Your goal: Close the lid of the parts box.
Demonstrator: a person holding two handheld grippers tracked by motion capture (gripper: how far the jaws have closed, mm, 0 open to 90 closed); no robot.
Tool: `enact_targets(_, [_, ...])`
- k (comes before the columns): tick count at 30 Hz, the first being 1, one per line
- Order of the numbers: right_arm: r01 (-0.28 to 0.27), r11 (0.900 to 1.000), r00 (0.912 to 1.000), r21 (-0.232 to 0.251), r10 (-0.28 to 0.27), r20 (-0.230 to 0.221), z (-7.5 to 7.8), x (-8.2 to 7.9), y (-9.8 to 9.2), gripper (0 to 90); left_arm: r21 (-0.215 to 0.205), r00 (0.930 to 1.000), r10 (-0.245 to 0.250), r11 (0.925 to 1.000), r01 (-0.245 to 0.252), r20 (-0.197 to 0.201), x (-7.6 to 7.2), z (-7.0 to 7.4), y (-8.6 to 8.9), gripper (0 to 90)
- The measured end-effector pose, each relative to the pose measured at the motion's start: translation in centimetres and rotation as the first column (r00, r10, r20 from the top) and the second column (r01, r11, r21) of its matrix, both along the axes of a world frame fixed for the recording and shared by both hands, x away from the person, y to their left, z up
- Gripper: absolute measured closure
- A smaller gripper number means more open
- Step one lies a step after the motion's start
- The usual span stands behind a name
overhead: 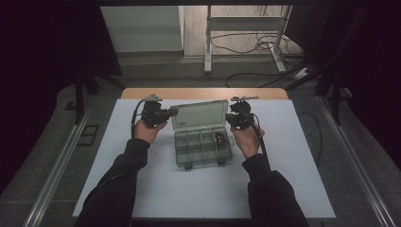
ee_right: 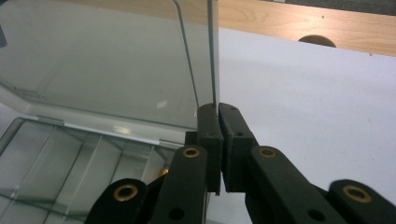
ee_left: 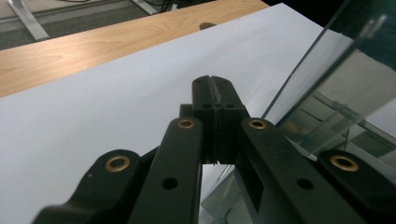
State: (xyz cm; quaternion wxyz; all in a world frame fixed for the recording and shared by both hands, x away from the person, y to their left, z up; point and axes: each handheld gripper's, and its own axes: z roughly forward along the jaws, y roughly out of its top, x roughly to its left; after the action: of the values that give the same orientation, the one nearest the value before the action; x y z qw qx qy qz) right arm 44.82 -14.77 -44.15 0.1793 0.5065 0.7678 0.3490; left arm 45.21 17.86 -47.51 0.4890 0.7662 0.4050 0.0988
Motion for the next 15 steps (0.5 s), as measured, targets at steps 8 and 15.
enact_targets(8, [-0.035, 0.999, 0.9993, -0.005, 0.034, -0.014, 0.2, -0.6, -0.4, 87.2, 0.001, 1.0, -0.003, 1.0, 0.003, -0.008, -0.9, 0.4, -0.2, 88.8])
enact_targets(15, [-0.056, 0.998, 0.9982, -0.003, 0.056, -0.024, 0.2, -1.0, -0.7, 88.6, 0.013, 1.0, 0.001, 0.9999, -0.001, 0.002, -1.7, 1.0, -0.2, 87.9])
